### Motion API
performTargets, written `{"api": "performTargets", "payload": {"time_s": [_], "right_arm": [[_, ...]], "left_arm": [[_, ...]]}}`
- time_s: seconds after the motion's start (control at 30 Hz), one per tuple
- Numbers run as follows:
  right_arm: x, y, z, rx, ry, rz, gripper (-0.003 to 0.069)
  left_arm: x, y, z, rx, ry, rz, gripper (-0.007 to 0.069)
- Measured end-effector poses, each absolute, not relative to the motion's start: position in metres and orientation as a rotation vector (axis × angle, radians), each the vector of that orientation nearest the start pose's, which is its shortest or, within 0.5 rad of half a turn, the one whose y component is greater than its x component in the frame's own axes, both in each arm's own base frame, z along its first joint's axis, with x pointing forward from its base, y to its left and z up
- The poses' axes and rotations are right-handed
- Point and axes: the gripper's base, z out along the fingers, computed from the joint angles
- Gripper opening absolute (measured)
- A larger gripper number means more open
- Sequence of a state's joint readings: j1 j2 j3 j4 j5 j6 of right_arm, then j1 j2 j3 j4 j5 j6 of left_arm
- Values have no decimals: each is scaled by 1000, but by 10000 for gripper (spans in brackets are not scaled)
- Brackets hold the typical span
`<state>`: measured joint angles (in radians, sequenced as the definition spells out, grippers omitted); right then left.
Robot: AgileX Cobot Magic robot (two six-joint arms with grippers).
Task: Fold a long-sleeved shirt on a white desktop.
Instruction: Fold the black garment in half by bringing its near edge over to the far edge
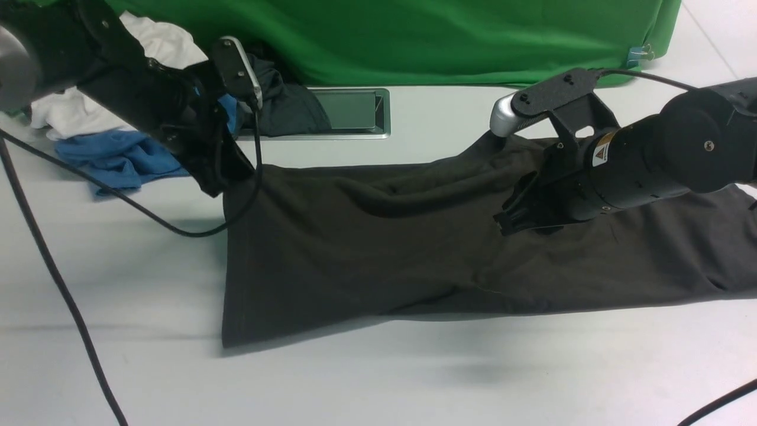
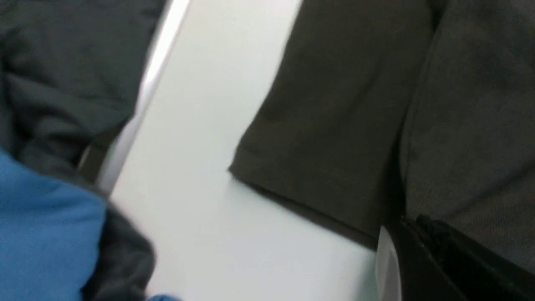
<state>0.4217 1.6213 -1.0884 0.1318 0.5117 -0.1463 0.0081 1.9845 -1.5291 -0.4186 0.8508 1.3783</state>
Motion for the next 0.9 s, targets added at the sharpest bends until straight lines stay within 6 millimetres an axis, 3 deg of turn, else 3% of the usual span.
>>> {"api": "performTargets", "payload": {"time_s": [0.23,0.6,0.77,0.9], "right_arm": [[309,145,241,-595,2468,237,240],[309,145,241,-595,2464,237,240],[309,145,241,-594,2461,237,240],[311,142,242,-564,2456,239,240]], "left_arm": [[424,-21,221,1357,2277,-48,21],[422,-25,255,1231,2209,68,21],[429,-23,255,1173,2180,130,21],[441,-21,241,1124,2167,171,21]]}}
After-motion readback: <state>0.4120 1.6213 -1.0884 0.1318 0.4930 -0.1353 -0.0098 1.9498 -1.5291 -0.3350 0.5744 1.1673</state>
